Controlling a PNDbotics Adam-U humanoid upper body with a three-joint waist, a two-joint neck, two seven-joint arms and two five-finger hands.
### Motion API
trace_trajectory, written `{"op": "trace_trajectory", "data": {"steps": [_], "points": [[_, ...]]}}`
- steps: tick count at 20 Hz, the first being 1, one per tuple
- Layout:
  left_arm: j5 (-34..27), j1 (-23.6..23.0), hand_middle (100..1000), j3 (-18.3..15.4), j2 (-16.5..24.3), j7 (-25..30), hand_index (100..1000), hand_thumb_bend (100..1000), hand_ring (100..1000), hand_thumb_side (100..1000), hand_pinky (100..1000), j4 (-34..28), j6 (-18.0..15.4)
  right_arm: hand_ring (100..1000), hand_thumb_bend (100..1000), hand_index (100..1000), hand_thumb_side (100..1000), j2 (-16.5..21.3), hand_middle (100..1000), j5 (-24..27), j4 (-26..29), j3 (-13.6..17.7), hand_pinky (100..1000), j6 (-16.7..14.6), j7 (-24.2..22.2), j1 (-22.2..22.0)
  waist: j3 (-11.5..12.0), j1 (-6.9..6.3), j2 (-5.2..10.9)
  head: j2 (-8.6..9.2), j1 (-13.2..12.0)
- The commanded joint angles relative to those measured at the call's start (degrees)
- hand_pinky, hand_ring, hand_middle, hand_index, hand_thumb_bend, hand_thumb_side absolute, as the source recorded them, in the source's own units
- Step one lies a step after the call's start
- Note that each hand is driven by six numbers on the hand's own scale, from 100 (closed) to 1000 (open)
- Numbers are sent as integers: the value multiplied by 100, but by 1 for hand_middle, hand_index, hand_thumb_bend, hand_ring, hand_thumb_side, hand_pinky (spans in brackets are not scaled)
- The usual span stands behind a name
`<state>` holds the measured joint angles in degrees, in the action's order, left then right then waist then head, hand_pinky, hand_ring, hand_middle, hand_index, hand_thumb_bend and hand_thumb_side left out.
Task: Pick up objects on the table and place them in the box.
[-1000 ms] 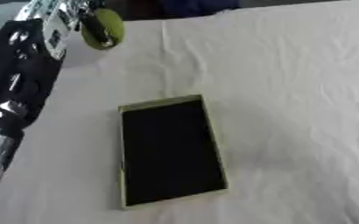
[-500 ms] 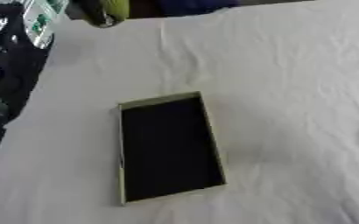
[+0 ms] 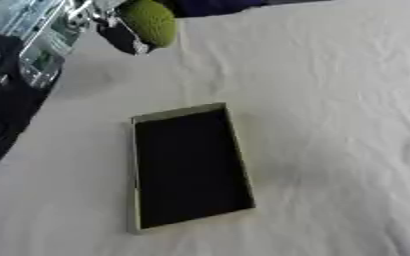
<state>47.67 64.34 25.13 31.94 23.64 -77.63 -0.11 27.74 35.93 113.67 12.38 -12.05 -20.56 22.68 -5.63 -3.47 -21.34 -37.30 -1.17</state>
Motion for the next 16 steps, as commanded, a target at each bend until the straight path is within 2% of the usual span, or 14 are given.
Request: {"op": "trace_trajectory", "data": {"steps": [1, 5, 7, 16], "points": [[-283, -94, 480, 218, 391, -234, 664, 386, 443, 101, 369, -517, -276, 696, 100, 823, 626, 115, 615, 30, 92, 72, 869, -15, 20, 64, 5, 35, 151, -23, 52], [-616, -459, 482, 201, 624, -155, 665, 377, 446, 106, 375, -1058, -605, 696, 100, 823, 626, 89, 615, 34, 92, 90, 869, -6, 32, 73, 35, 41, 142, -28, 95], [-776, -617, 485, 163, 719, -13, 667, 380, 449, 108, 380, -1317, -646, 696, 100, 824, 627, 76, 616, 38, 92, 97, 869, -5, 36, 78, 43, 43, 141, -31, 108], [-1477, -1059, 490, 338, 903, 710, 667, 382, 455, 112, 389, -2503, -101, 697, 100, 824, 627, 19, 616, 34, 92, 131, 871, 20, 57, 70, 48, 60, 118, -58, 134]]}}
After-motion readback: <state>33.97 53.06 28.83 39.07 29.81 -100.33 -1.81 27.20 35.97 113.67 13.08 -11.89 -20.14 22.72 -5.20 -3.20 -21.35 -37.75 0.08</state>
